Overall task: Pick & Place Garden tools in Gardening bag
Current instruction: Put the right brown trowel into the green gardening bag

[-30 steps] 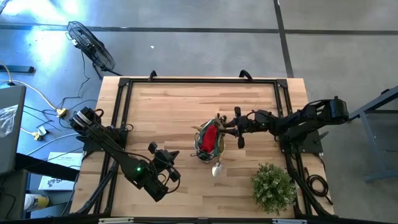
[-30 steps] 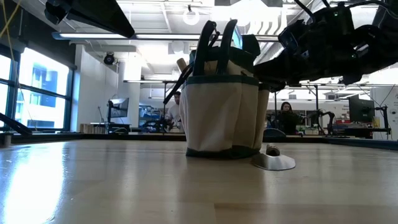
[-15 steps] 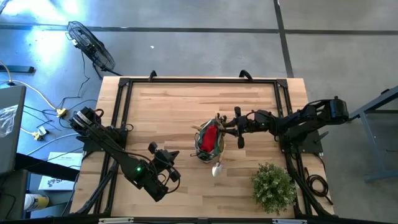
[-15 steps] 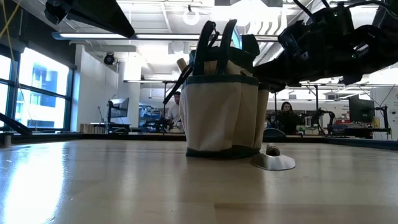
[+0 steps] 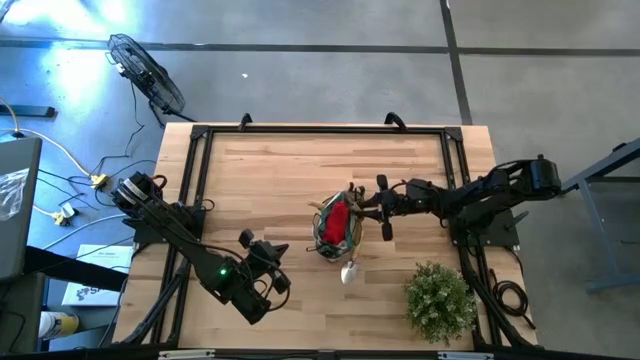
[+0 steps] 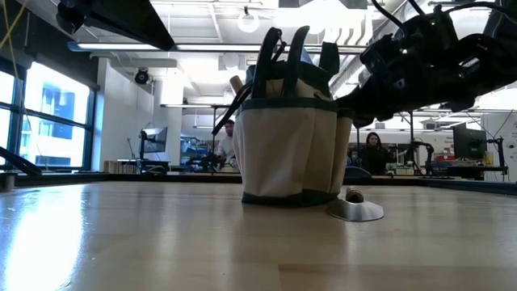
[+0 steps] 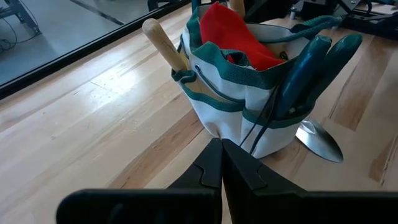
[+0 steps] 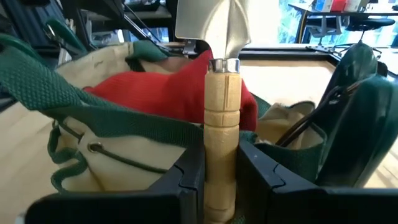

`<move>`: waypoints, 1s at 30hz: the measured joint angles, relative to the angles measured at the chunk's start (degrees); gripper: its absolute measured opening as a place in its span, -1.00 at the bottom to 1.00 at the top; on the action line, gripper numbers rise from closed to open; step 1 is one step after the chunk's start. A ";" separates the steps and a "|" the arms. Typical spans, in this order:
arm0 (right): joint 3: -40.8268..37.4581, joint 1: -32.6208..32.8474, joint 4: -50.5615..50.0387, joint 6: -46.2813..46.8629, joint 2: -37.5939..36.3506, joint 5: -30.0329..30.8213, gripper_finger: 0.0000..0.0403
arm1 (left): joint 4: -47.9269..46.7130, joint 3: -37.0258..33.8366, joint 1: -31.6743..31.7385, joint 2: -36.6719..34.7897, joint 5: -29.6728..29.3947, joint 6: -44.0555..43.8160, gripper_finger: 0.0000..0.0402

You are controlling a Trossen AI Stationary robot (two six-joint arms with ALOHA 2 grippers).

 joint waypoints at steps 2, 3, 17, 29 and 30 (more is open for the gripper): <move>0.00 0.02 -0.24 -0.15 0.00 0.17 -0.75 | 0.00 0.00 0.00 0.00 0.00 0.00 -1.00; 0.00 0.02 -0.26 -0.16 0.00 0.21 -0.75 | -0.02 0.00 0.00 0.00 -0.05 0.00 -1.00; -0.03 0.91 -2.69 -0.73 0.00 0.46 -0.75 | -0.23 0.00 0.00 0.00 -0.09 0.02 -1.00; -0.04 1.46 -2.73 -1.28 0.00 1.52 -0.75 | -0.26 0.00 0.00 0.00 -0.13 0.02 -1.00; -0.04 1.46 -2.73 -1.28 0.00 1.58 -0.75 | -0.26 0.00 0.00 0.00 -0.12 0.02 -1.00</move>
